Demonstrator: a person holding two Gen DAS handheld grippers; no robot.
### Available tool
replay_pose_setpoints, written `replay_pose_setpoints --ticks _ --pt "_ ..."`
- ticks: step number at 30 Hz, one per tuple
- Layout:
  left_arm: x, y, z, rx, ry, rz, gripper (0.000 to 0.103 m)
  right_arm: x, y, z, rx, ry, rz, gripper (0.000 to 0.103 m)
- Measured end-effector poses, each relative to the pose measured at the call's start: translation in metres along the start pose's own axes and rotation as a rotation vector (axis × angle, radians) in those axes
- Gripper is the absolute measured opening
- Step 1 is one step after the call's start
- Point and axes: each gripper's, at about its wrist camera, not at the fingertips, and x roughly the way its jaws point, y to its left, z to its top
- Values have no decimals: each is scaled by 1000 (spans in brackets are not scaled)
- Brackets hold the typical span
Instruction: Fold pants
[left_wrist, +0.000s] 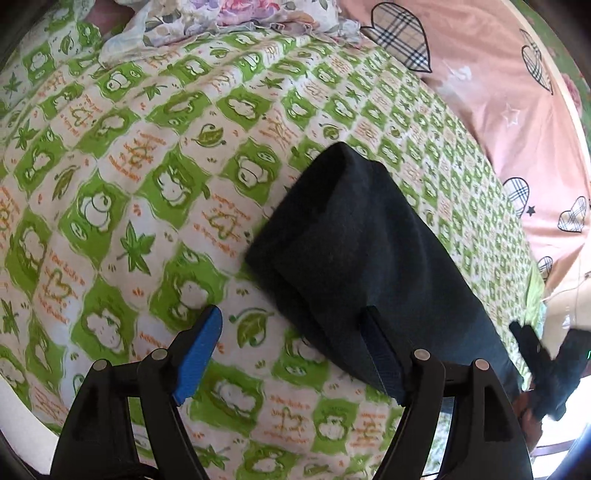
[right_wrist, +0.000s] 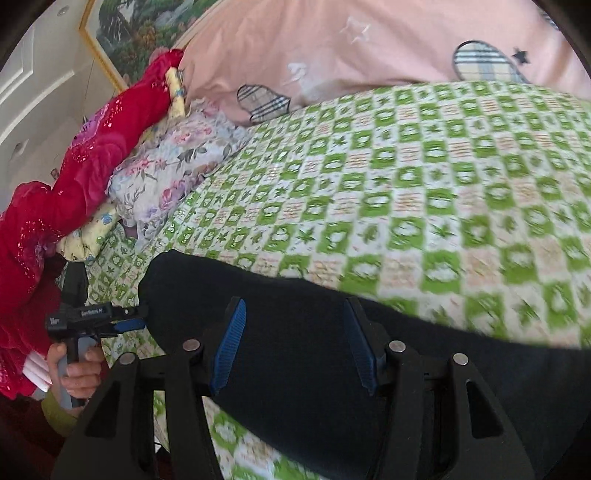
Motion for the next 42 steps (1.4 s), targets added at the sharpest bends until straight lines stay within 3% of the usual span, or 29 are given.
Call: replay_pose_setpoints --ticks 5,10,17,21,25,32,36,42 --pt "6 -5 0 29 -9 17 73 52 11 24 -76 108 -3 53" --pt "13 -10 4 55 -26 30 72 95 11 25 -160 241 -61 46" --pt "24 -21 13 91 -62 43 54 115 12 17 -208 351 -38 43" --pt "29 -29 15 129 -99 58 39 119 21 15 -241 374 -17 23" --pt "11 -34 9 162 -142 14 21 107 33 12 -296 323 -68 15" --pt "-65 -39 -10 214 -286 -116 19 70 58 22 -312 88 -163 10" --pt "-75 -32 -9 237 -308 -96 19 79 67 22 -279 32 -152 10" --pt "-52 -6 2 217 -268 -24 19 108 73 12 -235 -3 -168 10"
